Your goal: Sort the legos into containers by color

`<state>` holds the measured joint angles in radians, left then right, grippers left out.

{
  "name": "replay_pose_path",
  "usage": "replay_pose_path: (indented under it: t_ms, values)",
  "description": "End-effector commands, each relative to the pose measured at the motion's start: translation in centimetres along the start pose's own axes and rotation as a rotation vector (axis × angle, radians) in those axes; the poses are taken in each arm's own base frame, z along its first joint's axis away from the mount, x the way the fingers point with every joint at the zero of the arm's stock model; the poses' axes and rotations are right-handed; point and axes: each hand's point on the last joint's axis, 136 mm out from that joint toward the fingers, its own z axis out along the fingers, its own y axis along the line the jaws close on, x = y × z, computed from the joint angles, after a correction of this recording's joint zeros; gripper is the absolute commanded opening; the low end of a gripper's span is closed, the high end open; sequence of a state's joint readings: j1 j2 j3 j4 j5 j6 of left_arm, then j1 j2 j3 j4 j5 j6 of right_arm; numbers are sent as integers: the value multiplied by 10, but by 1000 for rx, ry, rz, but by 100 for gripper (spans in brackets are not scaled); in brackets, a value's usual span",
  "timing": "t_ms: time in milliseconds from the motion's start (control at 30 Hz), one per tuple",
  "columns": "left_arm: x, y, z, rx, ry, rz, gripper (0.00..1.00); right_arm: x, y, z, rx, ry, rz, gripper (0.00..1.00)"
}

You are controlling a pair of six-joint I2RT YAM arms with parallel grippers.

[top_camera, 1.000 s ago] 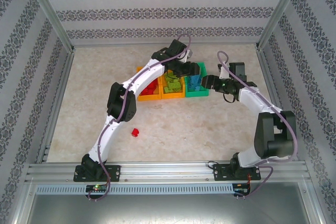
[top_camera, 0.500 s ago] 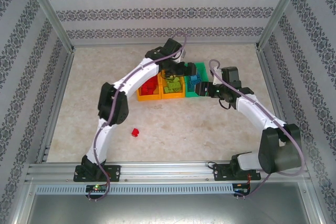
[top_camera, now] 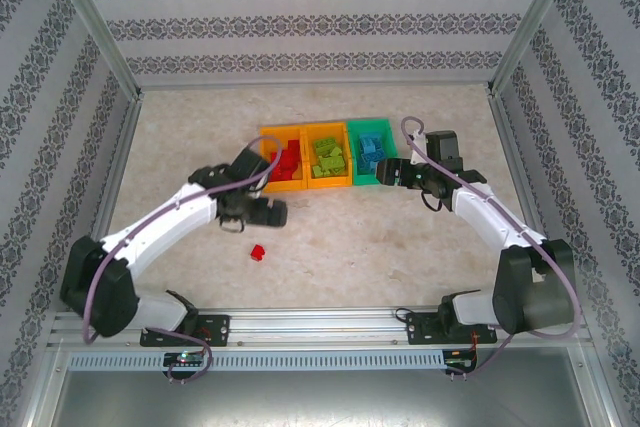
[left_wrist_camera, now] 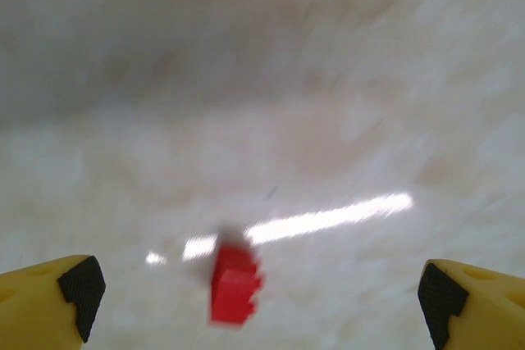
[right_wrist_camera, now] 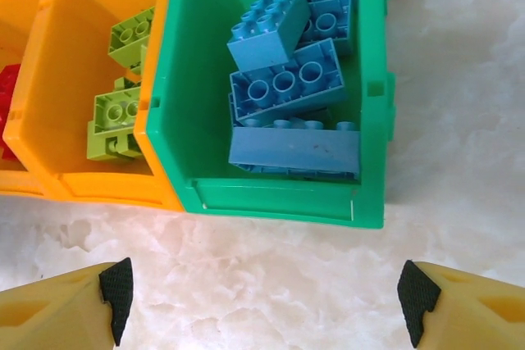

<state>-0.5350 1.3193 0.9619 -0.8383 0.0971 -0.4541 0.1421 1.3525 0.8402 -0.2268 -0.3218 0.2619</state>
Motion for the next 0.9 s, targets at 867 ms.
replay_pose_path:
  t_ms: [867]
  values:
    - [37, 3, 69, 42, 132, 78, 65, -7, -20, -12, 53, -58, 65, 98]
